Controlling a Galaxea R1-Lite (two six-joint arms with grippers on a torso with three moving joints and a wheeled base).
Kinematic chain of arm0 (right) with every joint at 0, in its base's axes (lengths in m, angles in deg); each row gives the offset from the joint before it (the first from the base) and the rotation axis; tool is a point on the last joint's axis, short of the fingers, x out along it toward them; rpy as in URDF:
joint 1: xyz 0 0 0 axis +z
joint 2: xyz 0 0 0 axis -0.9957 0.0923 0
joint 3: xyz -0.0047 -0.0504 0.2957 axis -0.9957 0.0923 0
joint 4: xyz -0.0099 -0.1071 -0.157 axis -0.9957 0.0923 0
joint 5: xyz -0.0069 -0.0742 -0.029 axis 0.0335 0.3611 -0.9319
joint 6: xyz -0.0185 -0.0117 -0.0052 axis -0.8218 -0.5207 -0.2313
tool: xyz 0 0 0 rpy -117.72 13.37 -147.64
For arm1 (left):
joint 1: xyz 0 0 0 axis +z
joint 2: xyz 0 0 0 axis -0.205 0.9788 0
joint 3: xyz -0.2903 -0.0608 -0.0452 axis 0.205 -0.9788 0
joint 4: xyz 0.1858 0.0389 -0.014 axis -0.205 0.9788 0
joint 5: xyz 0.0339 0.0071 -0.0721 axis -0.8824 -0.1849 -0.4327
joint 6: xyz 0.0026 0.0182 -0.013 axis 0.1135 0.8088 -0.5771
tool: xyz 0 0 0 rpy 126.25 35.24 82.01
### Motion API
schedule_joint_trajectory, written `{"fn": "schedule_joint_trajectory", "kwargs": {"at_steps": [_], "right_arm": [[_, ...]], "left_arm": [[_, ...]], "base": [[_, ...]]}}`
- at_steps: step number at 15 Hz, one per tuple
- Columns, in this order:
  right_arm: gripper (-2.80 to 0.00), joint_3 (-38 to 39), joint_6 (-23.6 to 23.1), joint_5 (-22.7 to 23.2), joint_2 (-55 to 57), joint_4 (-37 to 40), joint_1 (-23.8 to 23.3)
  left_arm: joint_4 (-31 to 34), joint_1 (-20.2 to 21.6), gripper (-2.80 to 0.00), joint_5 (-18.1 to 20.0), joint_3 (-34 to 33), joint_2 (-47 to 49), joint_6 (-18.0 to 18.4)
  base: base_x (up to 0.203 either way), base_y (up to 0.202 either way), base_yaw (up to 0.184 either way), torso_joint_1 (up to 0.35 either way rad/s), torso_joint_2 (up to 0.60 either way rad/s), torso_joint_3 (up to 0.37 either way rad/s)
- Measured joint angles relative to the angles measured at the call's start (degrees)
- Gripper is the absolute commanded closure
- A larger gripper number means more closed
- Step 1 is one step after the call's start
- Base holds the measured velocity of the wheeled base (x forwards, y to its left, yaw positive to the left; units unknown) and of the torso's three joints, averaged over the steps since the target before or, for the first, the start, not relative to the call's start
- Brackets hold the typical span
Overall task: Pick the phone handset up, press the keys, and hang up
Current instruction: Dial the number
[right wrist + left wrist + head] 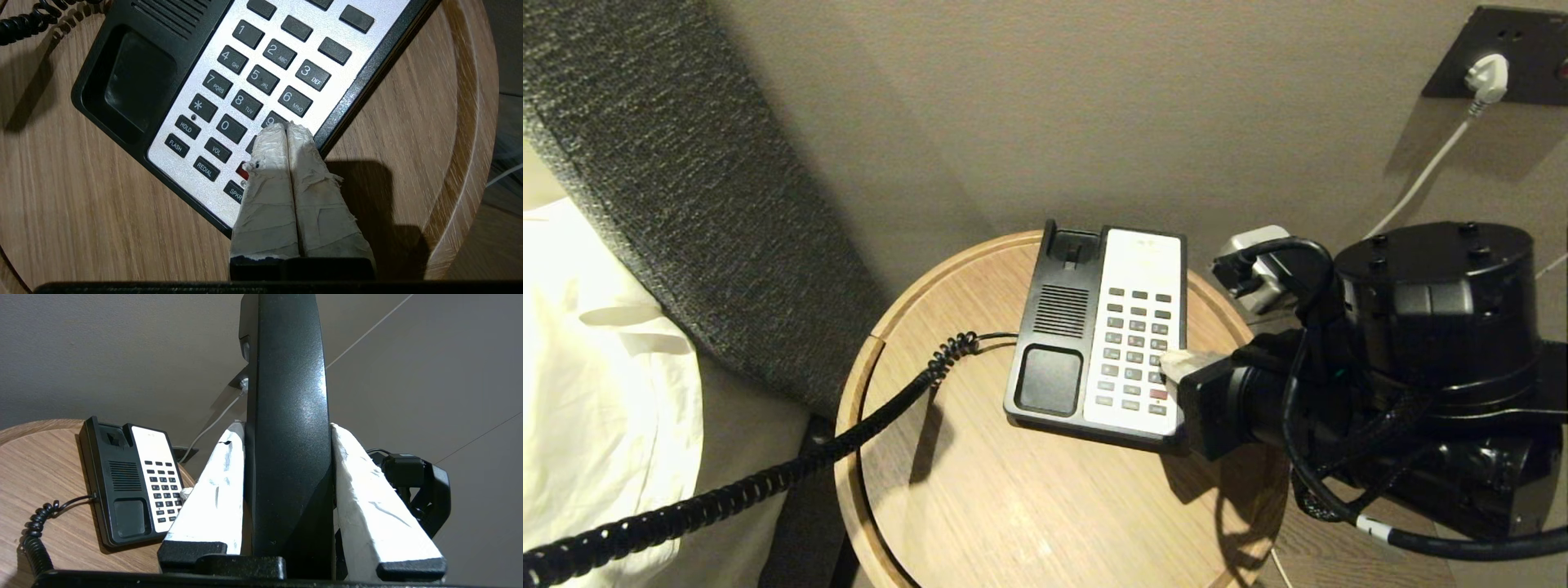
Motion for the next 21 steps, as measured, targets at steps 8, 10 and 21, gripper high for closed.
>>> {"fn": "schedule_joint_trajectory", "kwargs": {"at_steps": [8,10,21], "right_arm": [[0.00,-0.03,-0.01,0.02,0.31,-0.44,0.00],[0.00,0.13,-0.05,0.00,0.49,-0.46,0.00],[0.00,0.77,-0.02,-0.04,1.33,-0.74,0.00]], "left_arm": [[0.02,0.00,0.00,0.07,-0.31,-0.02,-0.02],[0.02,0.00,0.00,0.06,-0.38,-0.02,0.02],[0.00,-0.02,0.00,0.07,-0.28,-0.11,0.07]], "base": [[0.000,0.000,0.000,0.000,0.00,0.000],[0.000,0.000,0.000,0.000,0.00,0.000],[0.000,0.000,0.000,0.000,0.00,0.000]]}}
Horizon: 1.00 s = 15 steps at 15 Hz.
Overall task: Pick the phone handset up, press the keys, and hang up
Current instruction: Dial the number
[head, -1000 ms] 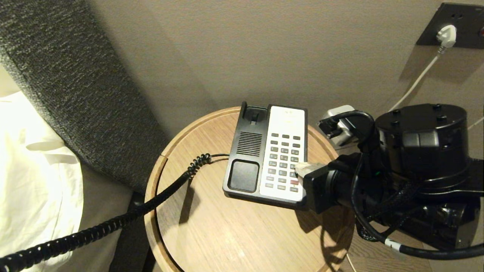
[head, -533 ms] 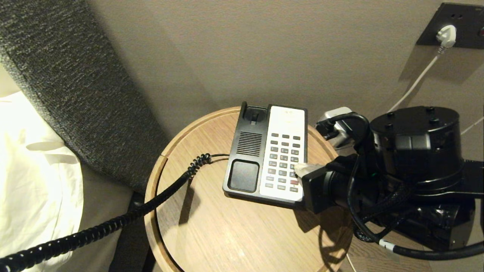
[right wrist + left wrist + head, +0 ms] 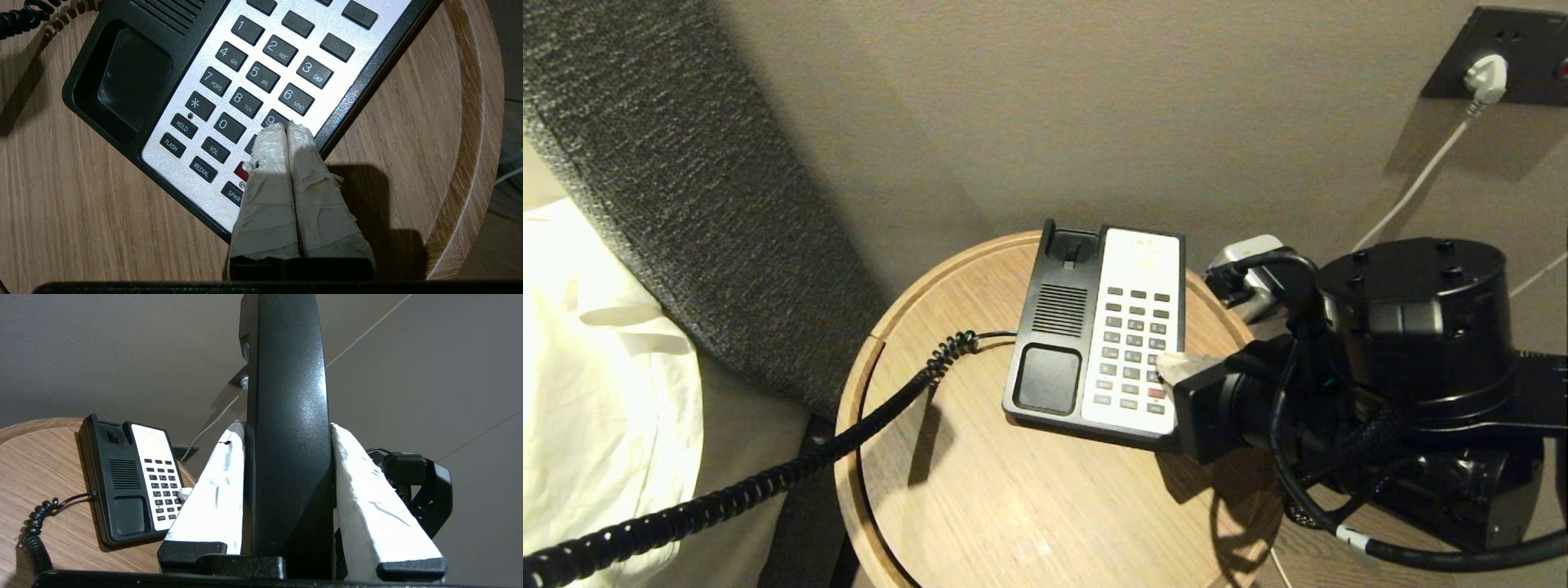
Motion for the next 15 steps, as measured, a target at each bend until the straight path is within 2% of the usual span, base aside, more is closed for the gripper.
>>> {"fn": "schedule_joint_trajectory", "kwargs": {"at_steps": [7,15], "right_arm": [[0.00,-0.83,1.79,0.33,-1.13,0.25,1.08],[0.00,0.11,1.79,0.14,-0.96,0.24,1.49]], "left_arm": [[0.00,0.02,0.00,0.00,0.01,0.04,-0.08],[0.00,0.02,0.00,-0.06,0.04,0.01,-0.07]], "base": [[0.000,0.000,0.000,0.000,0.00,0.000],[0.000,0.000,0.000,0.000,0.00,0.000]]}}
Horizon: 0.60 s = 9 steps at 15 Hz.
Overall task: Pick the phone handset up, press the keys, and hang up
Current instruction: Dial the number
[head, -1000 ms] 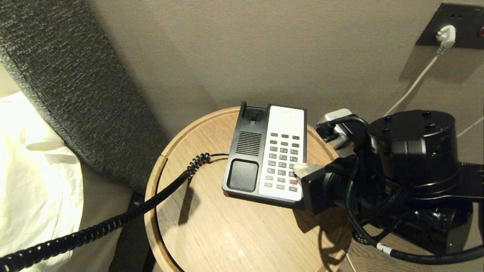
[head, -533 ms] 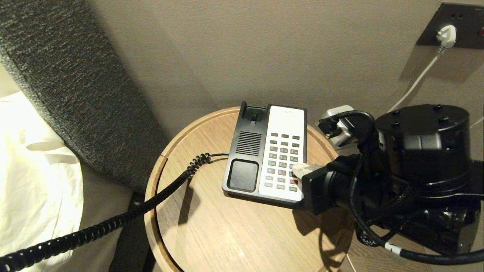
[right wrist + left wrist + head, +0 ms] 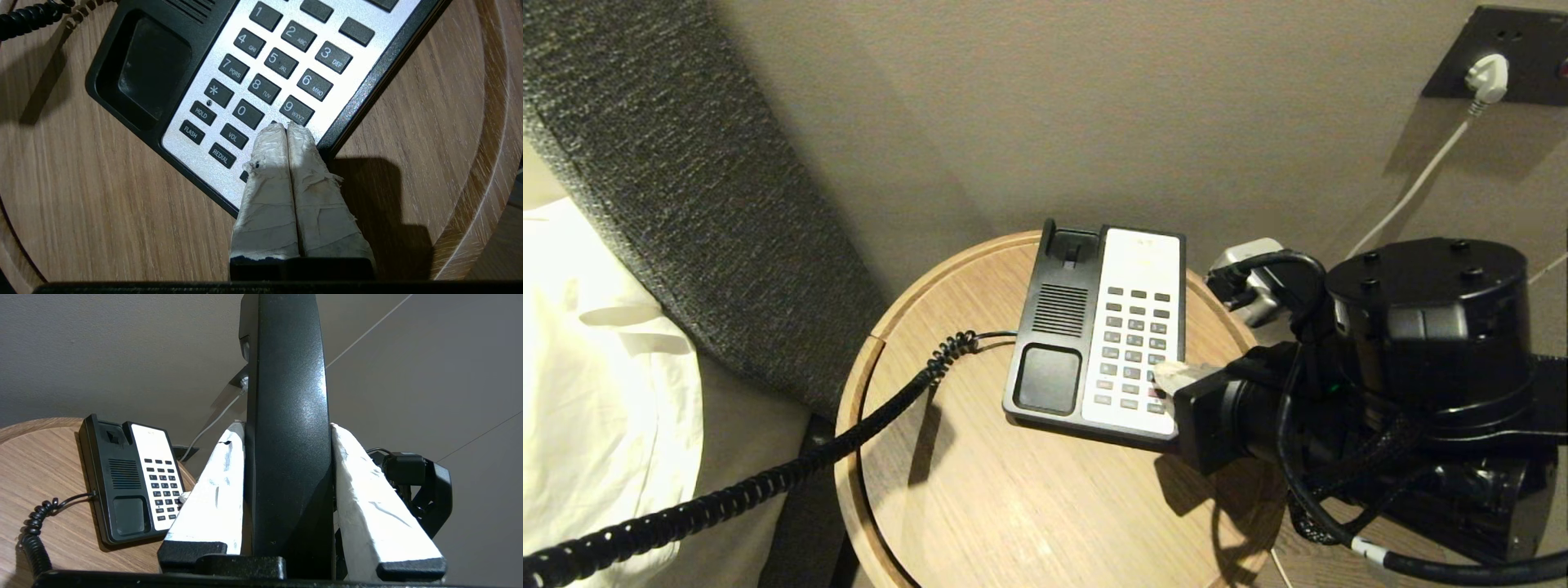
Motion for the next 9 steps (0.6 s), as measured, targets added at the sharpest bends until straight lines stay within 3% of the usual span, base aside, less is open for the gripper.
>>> {"fn": "schedule_joint_trajectory", "kwargs": {"at_steps": [9], "right_arm": [[0.00,0.04,-0.46,-0.18,1.12,-0.21,-0.06]], "left_arm": [[-0.08,-0.02,0.00,-0.01,-0.13,-0.09,-0.03]], "base": [[0.000,0.000,0.000,0.000,0.00,0.000]]}}
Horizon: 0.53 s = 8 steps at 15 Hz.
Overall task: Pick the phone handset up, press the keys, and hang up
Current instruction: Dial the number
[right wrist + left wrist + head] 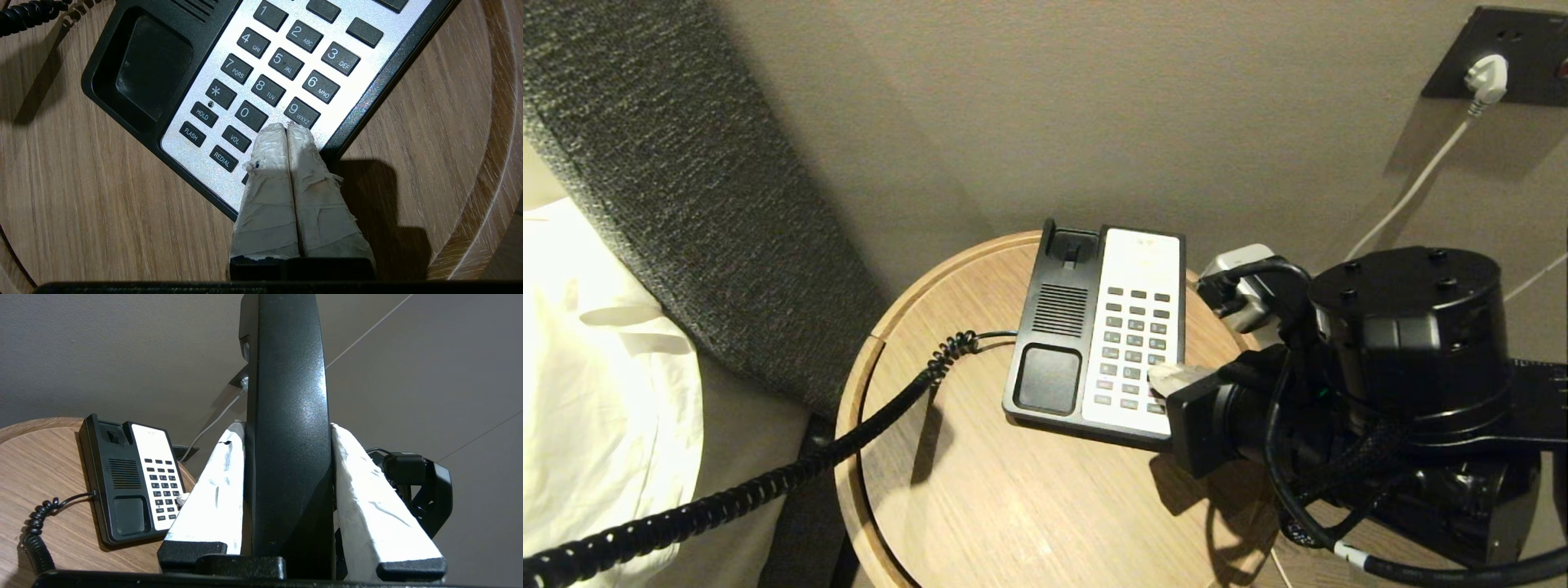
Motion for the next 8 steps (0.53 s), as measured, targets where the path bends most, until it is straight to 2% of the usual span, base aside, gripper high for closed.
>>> {"fn": "schedule_joint_trajectory", "kwargs": {"at_steps": [8], "right_arm": [[0.00,1.43,-0.06,0.07,-0.46,0.00,0.00]], "left_arm": [[-0.05,0.02,0.00,-0.02,-0.34,-0.09,0.01]], "base": [[0.000,0.000,0.000,0.000,0.00,0.000]]}}
